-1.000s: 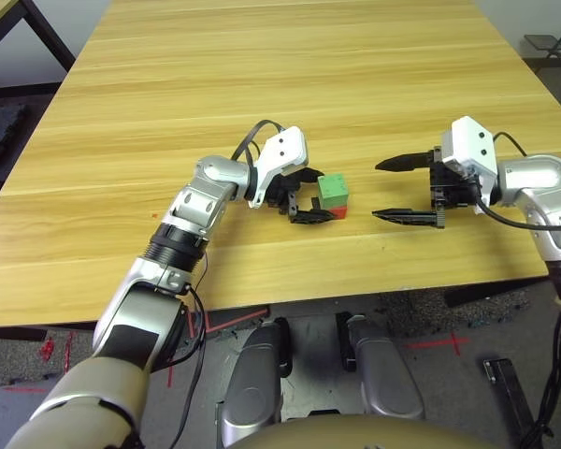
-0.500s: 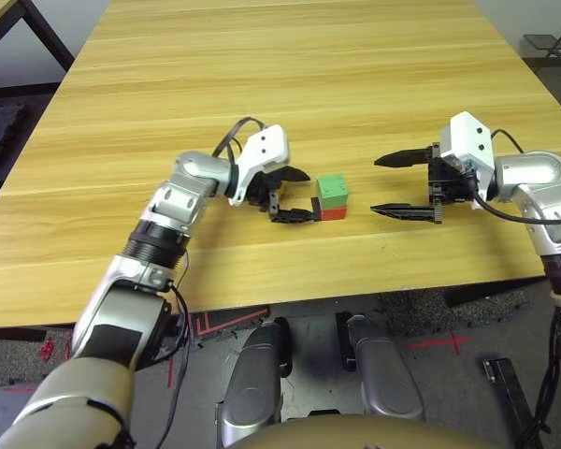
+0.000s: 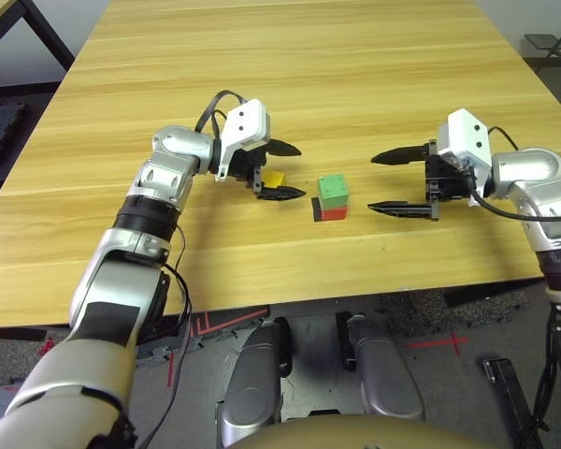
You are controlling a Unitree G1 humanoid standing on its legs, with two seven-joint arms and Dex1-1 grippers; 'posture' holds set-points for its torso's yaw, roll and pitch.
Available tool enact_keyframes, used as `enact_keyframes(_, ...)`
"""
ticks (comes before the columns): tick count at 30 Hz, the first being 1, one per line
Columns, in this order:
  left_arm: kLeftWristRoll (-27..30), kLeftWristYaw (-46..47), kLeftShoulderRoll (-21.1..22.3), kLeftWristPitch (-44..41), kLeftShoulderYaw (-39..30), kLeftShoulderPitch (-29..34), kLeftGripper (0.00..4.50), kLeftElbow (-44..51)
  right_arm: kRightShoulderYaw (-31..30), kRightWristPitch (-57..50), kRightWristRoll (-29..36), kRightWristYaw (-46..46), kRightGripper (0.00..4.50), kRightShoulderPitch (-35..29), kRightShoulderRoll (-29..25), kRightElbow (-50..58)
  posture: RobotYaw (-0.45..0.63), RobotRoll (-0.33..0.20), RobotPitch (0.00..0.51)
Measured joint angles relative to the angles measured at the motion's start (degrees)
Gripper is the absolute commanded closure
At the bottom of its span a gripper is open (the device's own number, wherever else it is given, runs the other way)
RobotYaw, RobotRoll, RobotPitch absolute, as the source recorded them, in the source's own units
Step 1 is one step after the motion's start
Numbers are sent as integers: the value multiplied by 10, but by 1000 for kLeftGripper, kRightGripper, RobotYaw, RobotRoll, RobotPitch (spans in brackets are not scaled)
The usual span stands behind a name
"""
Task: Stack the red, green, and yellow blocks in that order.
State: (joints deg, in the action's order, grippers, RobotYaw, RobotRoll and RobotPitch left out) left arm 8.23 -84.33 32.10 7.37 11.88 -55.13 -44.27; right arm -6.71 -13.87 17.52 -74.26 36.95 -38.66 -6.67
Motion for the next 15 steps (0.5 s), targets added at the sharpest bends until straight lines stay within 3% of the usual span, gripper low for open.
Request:
enact_keyframes(6, -28, -24, 10, 70, -1, -32, 34, -96, 0, 0, -5, -1, 0, 0, 0, 0, 177, 22, 182)
enact_keyframes(15, -63, -1, -16, 144, -7, -60, 34, -202, 0, -4, -5, 0, 0, -1, 0, 13, 155, 15, 183)
